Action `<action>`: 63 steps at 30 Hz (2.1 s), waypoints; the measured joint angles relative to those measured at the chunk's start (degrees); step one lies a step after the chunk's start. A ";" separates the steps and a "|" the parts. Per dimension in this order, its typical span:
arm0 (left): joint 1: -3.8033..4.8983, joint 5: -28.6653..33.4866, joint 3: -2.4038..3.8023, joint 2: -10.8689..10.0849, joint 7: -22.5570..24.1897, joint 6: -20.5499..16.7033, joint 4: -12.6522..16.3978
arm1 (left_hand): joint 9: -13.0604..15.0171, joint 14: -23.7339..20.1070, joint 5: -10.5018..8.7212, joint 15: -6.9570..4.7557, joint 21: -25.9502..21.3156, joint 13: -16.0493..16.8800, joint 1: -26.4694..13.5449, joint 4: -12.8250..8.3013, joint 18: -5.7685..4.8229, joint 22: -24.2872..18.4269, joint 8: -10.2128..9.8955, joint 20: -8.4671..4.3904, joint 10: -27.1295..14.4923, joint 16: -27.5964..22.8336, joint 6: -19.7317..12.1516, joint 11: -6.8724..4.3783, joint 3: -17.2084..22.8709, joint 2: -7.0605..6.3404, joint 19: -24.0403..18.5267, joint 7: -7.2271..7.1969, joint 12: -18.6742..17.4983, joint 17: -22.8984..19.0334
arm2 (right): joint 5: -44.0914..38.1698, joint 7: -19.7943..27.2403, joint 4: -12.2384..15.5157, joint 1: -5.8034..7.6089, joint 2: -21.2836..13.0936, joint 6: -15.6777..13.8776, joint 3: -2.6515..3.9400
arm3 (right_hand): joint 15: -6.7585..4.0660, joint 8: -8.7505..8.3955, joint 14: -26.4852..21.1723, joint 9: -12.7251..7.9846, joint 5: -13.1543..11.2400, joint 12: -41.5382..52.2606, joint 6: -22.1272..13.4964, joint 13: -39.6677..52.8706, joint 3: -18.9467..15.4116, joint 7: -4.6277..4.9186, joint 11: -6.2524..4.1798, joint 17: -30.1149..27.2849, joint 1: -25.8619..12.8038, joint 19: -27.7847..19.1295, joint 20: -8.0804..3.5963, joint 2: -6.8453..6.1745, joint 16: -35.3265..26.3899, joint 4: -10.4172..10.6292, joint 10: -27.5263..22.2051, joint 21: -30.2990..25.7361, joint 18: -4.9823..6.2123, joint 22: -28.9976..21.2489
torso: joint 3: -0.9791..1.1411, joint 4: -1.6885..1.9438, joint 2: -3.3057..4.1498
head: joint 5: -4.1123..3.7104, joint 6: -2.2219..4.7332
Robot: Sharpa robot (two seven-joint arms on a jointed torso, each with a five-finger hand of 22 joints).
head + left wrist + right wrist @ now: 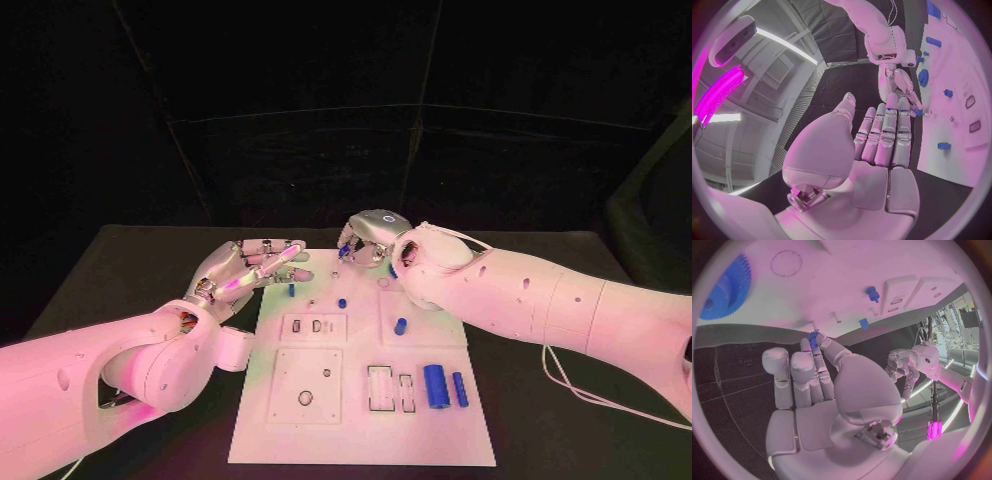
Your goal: Assemble the parts on the task board
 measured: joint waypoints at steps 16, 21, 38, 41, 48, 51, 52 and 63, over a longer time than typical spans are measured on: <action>0.09 0.03 0.00 0.24 -0.07 0.15 -0.60 | 0.00 0.00 0.00 0.00 0.00 0.00 0.00 -0.17 0.00 -0.06 0.00 0.00 0.00 0.00 0.00 0.00 0.17 0.00 0.00 0.00 0.00 -0.01 | -0.71 -1.37 -0.14 0.14 0.36 2.50 0.00 | 0.00 -0.02 0.00 0.03 0.00 0.00 -0.01 0.00 0.38 0.00 0.00 0.10 -0.30 0.00 0.00 -0.30 0.32 0.38 0.00 0.23 0.01 0.06 | -0.05 -0.04 0.22 | 0.52 -0.10; 0.09 0.04 0.00 0.30 -0.09 0.18 -0.81 | 0.00 0.00 0.00 0.00 0.00 0.00 0.00 -0.17 0.00 -0.06 0.00 0.00 0.00 0.00 0.00 0.00 0.17 0.00 0.00 0.00 0.00 -0.01 | -1.13 -1.90 -0.08 0.16 0.09 3.03 0.03 | 0.00 -0.02 0.00 0.06 0.00 0.00 0.00 -0.01 0.55 0.00 0.00 0.02 -0.51 -0.21 0.21 -0.51 0.32 0.55 0.00 0.23 0.00 0.06 | -0.06 -0.12 0.28 | 0.75 -0.10; 0.11 0.06 0.00 0.43 -0.15 0.28 -1.16 | 0.01 0.00 0.00 0.00 0.00 0.01 0.00 -0.16 0.00 -0.05 0.00 0.00 0.00 0.00 0.00 0.00 0.16 0.00 0.00 0.00 0.01 0.03 | -1.69 -2.37 -0.09 0.19 0.98 2.82 0.03 | 0.21 -0.02 -0.21 0.09 0.00 0.00 0.00 -0.01 1.21 0.01 0.22 -0.41 -0.96 -0.21 0.20 -1.43 0.31 1.21 -0.22 0.22 0.00 0.05 | -0.13 -0.14 0.49 | 0.88 0.05; 0.11 0.06 0.00 0.46 -0.18 0.30 -1.21 | 0.01 0.00 0.00 0.00 0.00 0.01 0.00 -0.16 0.00 -0.04 0.00 0.00 0.00 0.00 0.00 0.00 0.17 0.00 0.00 0.00 0.01 0.03 | -1.72 -2.27 -0.11 0.18 1.18 2.58 0.02 | 0.21 -0.02 -0.21 0.09 0.00 0.00 0.00 -0.01 1.25 0.01 0.22 -0.40 -0.96 -0.20 0.20 -1.43 0.31 1.25 -0.22 0.22 0.00 0.05 | -0.14 -0.14 0.53 | 0.89 0.11; 0.12 0.07 0.00 0.49 -0.26 0.34 -1.29 | 0.01 0.00 0.00 0.00 -0.24 0.01 0.29 -0.26 0.00 -0.09 0.00 0.00 0.00 -0.22 0.00 0.00 0.07 0.29 0.00 0.00 0.01 0.07 | -1.76 -2.02 -0.05 0.18 1.30 2.13 0.02 | 0.21 -0.02 -0.21 0.09 0.00 0.00 0.00 -0.01 1.25 0.01 0.22 -0.50 -0.96 -0.20 0.20 -1.43 0.31 1.25 -0.22 0.22 0.01 -0.03 | -0.16 -0.14 0.57 | 0.89 0.05; 0.12 0.07 0.00 0.49 -0.29 0.37 -1.35 | 0.01 0.00 0.00 0.00 -0.24 0.01 0.29 -0.32 0.00 -0.12 0.00 0.00 0.00 -0.22 0.00 0.00 0.00 0.29 0.00 0.00 0.01 0.08 | -1.78 -1.94 -0.02 0.18 1.31 1.98 0.02 | 0.21 -0.02 -0.21 0.08 0.00 0.00 0.00 -0.01 1.25 0.01 0.22 -0.50 -0.96 -0.20 0.20 -1.43 0.31 1.25 -0.22 0.22 0.00 -0.03 | -0.16 -0.15 0.58 | 0.94 0.04; 0.12 0.07 0.00 0.49 -0.31 0.37 -1.39 | 0.01 0.00 0.00 0.00 -0.23 0.01 0.29 -0.32 0.00 -0.12 0.00 0.00 0.00 -0.22 0.00 0.00 0.00 0.29 0.00 0.00 0.01 0.08 | -1.78 -1.91 0.00 0.18 1.32 1.93 0.02 | 0.21 -0.02 -0.21 0.08 0.00 0.00 0.00 -0.01 1.25 0.01 0.22 -0.50 -0.96 -0.20 0.20 -1.43 0.32 1.25 -0.22 0.22 0.01 -0.03 | -0.16 -0.15 0.59 | 0.96 0.04; 0.13 0.08 0.00 0.53 -0.47 0.43 -1.53 | 0.01 0.00 0.00 0.00 -0.23 0.01 0.29 -0.32 0.00 -0.11 -0.23 0.00 0.00 -0.22 0.00 0.00 0.00 0.29 0.00 0.00 0.02 0.07 | -1.82 -1.63 0.31 0.17 1.32 1.47 0.02 | 0.21 -0.02 -0.21 0.08 0.00 0.01 0.00 -0.01 1.28 0.01 0.22 -0.58 -0.82 -0.20 0.20 -1.63 0.31 1.28 -0.22 0.22 0.00 -0.04 | -0.15 -0.21 0.66 | 0.98 0.04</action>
